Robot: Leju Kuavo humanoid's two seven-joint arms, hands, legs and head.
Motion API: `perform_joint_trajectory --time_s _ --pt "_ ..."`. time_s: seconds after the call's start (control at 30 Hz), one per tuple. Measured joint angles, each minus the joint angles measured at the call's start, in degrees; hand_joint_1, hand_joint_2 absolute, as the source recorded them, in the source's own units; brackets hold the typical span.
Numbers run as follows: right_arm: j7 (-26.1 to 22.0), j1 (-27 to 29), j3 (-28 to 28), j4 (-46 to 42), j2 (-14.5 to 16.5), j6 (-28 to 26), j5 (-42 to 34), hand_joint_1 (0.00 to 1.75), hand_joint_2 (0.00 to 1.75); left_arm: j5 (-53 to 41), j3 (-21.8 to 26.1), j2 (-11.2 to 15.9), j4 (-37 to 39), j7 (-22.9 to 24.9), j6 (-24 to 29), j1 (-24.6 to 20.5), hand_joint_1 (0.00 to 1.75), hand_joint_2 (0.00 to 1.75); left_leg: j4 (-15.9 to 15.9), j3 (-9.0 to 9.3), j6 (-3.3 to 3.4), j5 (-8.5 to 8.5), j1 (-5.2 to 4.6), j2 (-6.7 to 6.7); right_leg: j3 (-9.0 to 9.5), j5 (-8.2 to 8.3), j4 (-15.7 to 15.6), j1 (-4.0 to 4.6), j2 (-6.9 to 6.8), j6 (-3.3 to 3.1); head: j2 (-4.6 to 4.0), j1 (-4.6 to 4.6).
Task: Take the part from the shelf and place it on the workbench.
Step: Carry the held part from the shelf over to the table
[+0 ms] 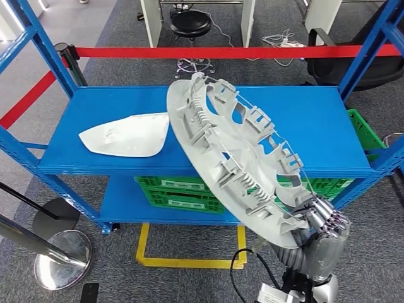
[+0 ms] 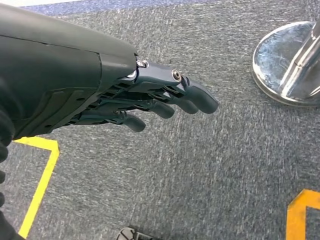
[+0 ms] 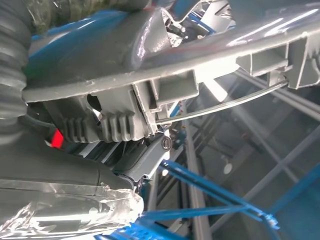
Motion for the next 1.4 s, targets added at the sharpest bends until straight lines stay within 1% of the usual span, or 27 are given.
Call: perform_joint_trajectory --time_s 0.03,0.1,0.17,0.2,0.23,0.27,0.37,0.43,0.5,0.53,0.57,0.67,0.7,0.73,0.77,0.83,0.9,0.97,1.03,1.07,1.13,1.17,1.2,1.23,1.27,1.33,1.4 --pt "0.0 0.1 -0.2 -0.1 0.1 0.0 0.1 1.75 1.75 0.0 0.0 0.0 0.0 0.0 0.0 0.0 0.00 1.75 0.6 -0.23 -0.29 -0.86 0.05 -0.01 -0.13 0.31 -0.2 -0.07 -0.06 -0.46 0.00 -0.12" --pt "0.0 0.1 -0.5 -0.2 0.4 0.0 0.2 1.75 1.75 -0.1 0.0 0.0 0.0 0.0 0.0 0.0 0.00 1.75 4.9 -1.67 -0.72 -4.76 0.15 -0.02 -0.63 0.92 -0.3 -0.18 -0.20 -1.31 0.00 -0.40" --pt "-0.1 0.1 -0.7 -0.2 0.6 0.0 0.3 1.75 1.75 -0.2 0.0 -0.1 0.0 0.0 0.0 0.0 0.00 1.75 11.4 -3.49 -0.96 -8.95 0.22 -0.02 -1.35 1.46 -0.3 -0.05 -0.23 -1.66 0.00 -0.55" --pt "-0.1 0.2 -0.9 -0.2 0.6 0.0 0.2 1.75 1.75 -0.2 0.0 -0.1 0.0 0.0 0.0 0.0 0.00 1.75 13.3 -3.74 -0.98 -9.89 0.23 -0.02 -1.75 1.78 -0.3 0.03 -0.24 -1.69 0.00 -0.55" --pt "-0.1 0.2 -1.0 -0.2 0.6 0.0 0.0 1.75 1.75 -0.2 0.0 -0.1 0.0 0.1 0.1 0.0 0.00 1.75 13.4 -3.15 -0.94 -9.75 0.23 -0.02 -2.18 2.12 -0.3 0.08 -0.22 -1.64 0.00 -0.56" --pt "-0.1 0.2 -1.1 -0.2 0.6 0.0 -0.1 1.75 1.75 -0.2 0.0 0.0 0.0 0.1 0.1 0.0 0.00 1.75 11.6 -1.63 -0.80 -8.66 0.22 -0.02 -2.59 2.48 -0.3 0.11 -0.19 -1.53 0.00 -0.56" --pt "-0.2 0.4 -1.4 -0.8 0.6 0.0 -0.3 1.75 1.75 -0.2 0.0 0.0 0.0 0.1 0.1 -0.2 0.00 1.75 1.1 4.97 0.02 -4.93 0.01 -0.13 -3.60 3.55 -0.2 0.26 -0.11 -0.85 0.00 -0.51" --pt "-0.4 0.4 -1.5 -1.1 0.6 0.0 -0.3 1.75 1.75 -0.3 0.0 0.0 0.0 0.1 0.1 -0.3 0.00 1.75 -1.7 6.18 0.52 -4.45 -0.31 -0.25 -3.95 4.24 -0.2 0.28 -0.22 -0.15 0.00 -0.47" --pt "-0.5 0.5 -1.6 -1.4 0.6 0.0 -0.3 1.75 1.75 -0.3 0.0 -0.1 0.0 0.1 0.1 -0.2 0.00 1.75 -1.9 5.74 1.14 -3.55 -0.41 -0.15 -4.22 4.75 -0.3 0.11 -0.21 0.61 0.00 -0.51" --pt "-0.5 0.6 -1.6 -1.5 0.6 0.0 -0.3 1.75 1.75 -0.3 0.0 -0.2 0.0 0.1 0.1 -0.2 0.00 1.75 -2.1 5.41 1.55 -2.98 -0.35 -0.04 -4.65 4.09 0.0 0.03 -0.17 0.94 0.00 -0.44" --pt "-0.5 0.7 -1.6 -1.7 0.6 0.0 -0.3 1.75 1.75 -0.3 0.0 -0.2 0.0 0.1 0.1 -0.2 0.00 1.75 -2.3 4.93 1.97 -2.36 -0.25 0.08 -5.31 2.45 1.4 -0.03 -0.13 1.22 0.00 -0.34" --pt "-0.6 0.8 -1.6 -1.9 0.6 0.0 -0.4 1.75 1.75 -0.3 0.0 -0.2 0.0 0.2 0.1 -0.3 0.00 1.75 -2.4 3.02 2.54 -0.82 -0.21 0.30 -7.74 -5.37 11.0 -0.20 -0.15 1.76 0.00 -0.04" --pt "-0.6 0.9 -1.6 -1.9 0.6 0.0 -0.4 1.75 1.75 -0.3 0.0 -0.2 0.0 0.2 0.1 -0.3 0.00 1.75 -2.4 2.33 2.51 -0.29 -0.23 0.37 -7.95 -6.50 13.9 -0.22 -0.16 1.89 0.00 -0.06" --pt "-0.6 0.9 -1.7 -1.9 0.6 0.0 -0.4 1.75 1.75 -0.3 0.0 -0.2 0.0 0.2 0.1 -0.3 0.00 1.75 -2.3 1.64 2.45 0.24 -0.24 0.43 -7.43 -6.29 15.2 -0.22 -0.17 1.98 0.00 -0.06" --pt "-0.6 1.0 -1.7 -1.9 0.6 0.0 -0.4 1.75 1.75 -0.3 0.0 -0.2 0.0 0.2 0.1 -0.3 0.00 1.75 -2.3 0.98 2.32 0.74 -0.22 0.48 -5.89 -4.97 14.4 -0.22 -0.18 1.98 0.00 -0.05" --pt "-0.6 1.0 -1.7 -1.9 0.6 0.0 -0.4 1.75 1.75 -0.3 0.0 -0.2 0.0 0.2 0.1 -0.3 0.00 1.75 -2.2 0.05 1.96 1.56 -0.22 0.50 -0.30 -2.23 7.6 -0.19 -0.21 1.70 0.00 -0.05" --pt "-0.6 1.0 -1.8 -2.0 0.6 0.0 -0.3 1.75 1.75 -0.3 0.0 -0.3 0.0 0.2 0.1 -0.3 0.00 1.75 -2.2 -0.44 1.43 2.38 -0.33 0.50 5.28 -1.97 -0.4 -0.03 -0.20 1.33 0.00 -0.08" --pt "-0.6 1.0 -1.8 -2.1 0.6 0.0 -0.3 1.75 1.75 -0.3 0.0 -0.2 0.0 0.2 0.1 -0.3 0.00 1.75 -2.2 -0.83 0.86 3.36 -0.34 0.50 7.13 -2.54 -3.9 0.23 -0.13 1.18 0.00 -0.13" --pt "-0.6 1.0 -1.9 -2.1 0.6 0.0 -0.4 1.75 1.75 -0.3 0.0 -0.2 0.0 0.2 0.1 -0.2 0.00 1.75 -2.1 -1.35 0.23 3.03 -0.21 0.42 6.68 -1.96 -4.4 0.05 -0.23 0.45 0.00 -0.14" --pt "-0.6 1.0 -1.9 -2.1 0.6 0.0 -0.6 1.75 1.75 -0.3 0.0 -0.2 0.0 0.2 0.2 -0.1 0.00 1.75 -1.1 -1.74 -0.09 1.54 -0.17 0.34 6.31 -1.52 -4.6 -0.09 -0.32 -0.11 0.00 -0.22" --pt "-0.5 1.0 -2.0 -2.2 0.6 0.0 -1.3 1.75 1.75 -0.3 0.0 -0.1 0.1 0.2 0.2 0.0 0.00 1.75 4.2 -3.12 -0.66 -3.71 -0.02 0.23 5.27 -0.66 -4.6 -0.18 -0.48 -1.02 0.00 -0.38" --pt "-0.5 1.0 -2.0 -2.2 0.6 0.0 -1.7 1.75 1.75 -0.3 0.0 -0.2 0.1 0.2 0.2 0.0 0.00 1.75 8.1 -3.95 -0.85 -6.17 0.05 0.22 4.66 -0.30 -4.4 -0.16 -0.54 -1.19 0.00 -0.46" --pt "-0.5 1.0 -2.1 -2.3 0.6 0.0 -2.0 1.75 1.75 -0.3 0.0 -0.2 0.1 0.2 0.2 0.0 0.00 1.75 11.5 -4.51 -0.99 -7.57 0.09 0.22 3.98 0.05 -4.1 -0.13 -0.58 -1.23 0.00 -0.46" --pt "-0.4 1.0 -2.2 -2.3 0.6 0.0 -2.3 1.75 1.75 -0.3 0.0 -0.1 0.1 0.2 0.2 0.0 0.00 1.75 13.6 -4.50 -1.06 -7.72 0.10 0.23 3.26 0.38 -3.8 -0.13 -0.59 -1.22 0.00 -0.47" --pt "-0.4 1.1 -2.2 -2.4 0.6 0.0 -2.6 1.75 1.75 -0.3 0.0 -0.1 0.1 0.2 0.2 0.0 0.00 1.75 13.7 -3.62 -1.06 -6.67 0.11 0.22 2.57 0.67 -3.5 -0.13 -0.58 -1.16 0.00 -0.49" --pt "-0.4 1.2 -2.4 -2.6 0.6 0.0 -3.0 1.75 1.75 -0.3 0.0 -0.1 0.1 0.2 0.2 -0.1 0.00 1.75 8.2 0.66 -0.83 -3.44 0.14 0.15 1.49 1.13 -3.0 -0.15 -0.49 -0.90 0.00 -0.50" --pt "-0.4 1.2 -2.6 -3.0 0.6 0.0 -3.3 1.75 1.75 -0.3 0.0 -0.1 0.1 0.2 0.2 -0.1 0.00 1.75 1.2 4.87 -0.40 -2.21 0.01 -0.11 0.63 1.63 -2.5 0.02 -0.45 -0.38 0.00 -0.45"
